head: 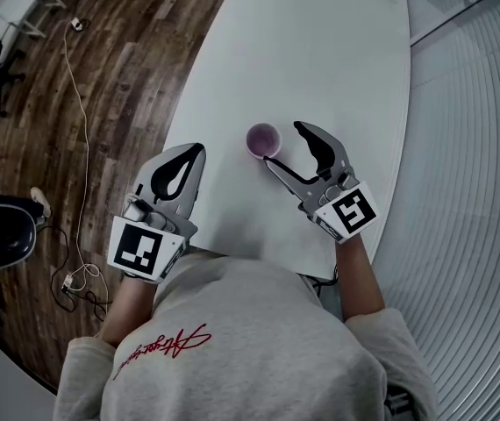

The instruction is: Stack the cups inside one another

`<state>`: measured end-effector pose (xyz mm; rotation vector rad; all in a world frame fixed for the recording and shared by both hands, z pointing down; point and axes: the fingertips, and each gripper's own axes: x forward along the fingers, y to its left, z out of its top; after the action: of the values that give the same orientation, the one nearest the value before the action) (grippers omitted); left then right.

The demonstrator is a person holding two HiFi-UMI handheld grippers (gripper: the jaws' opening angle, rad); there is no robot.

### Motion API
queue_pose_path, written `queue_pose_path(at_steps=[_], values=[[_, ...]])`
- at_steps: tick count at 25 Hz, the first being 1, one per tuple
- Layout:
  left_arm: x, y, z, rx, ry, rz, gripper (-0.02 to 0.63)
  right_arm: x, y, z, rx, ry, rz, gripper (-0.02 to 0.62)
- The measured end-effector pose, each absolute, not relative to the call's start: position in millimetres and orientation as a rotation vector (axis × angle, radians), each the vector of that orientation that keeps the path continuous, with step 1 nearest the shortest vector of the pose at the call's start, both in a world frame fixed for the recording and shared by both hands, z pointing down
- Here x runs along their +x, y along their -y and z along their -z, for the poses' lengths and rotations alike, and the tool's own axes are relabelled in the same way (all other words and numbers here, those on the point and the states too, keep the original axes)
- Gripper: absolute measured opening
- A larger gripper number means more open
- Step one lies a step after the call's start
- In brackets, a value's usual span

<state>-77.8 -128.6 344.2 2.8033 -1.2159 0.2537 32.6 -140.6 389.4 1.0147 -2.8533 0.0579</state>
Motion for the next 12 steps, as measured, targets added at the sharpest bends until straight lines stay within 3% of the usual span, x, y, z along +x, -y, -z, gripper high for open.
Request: queue_pose_path(at_steps=[4,12], values=[[-69,129,-345,2.831,1.171,-0.242,-0.006,44,134,-382,1.093,2.846,-0.047,0.276],[-45,129,-346,2.875,1.078,-0.231,-0.006,66,122,-373,1.21,2.821,-0.032,0.261]])
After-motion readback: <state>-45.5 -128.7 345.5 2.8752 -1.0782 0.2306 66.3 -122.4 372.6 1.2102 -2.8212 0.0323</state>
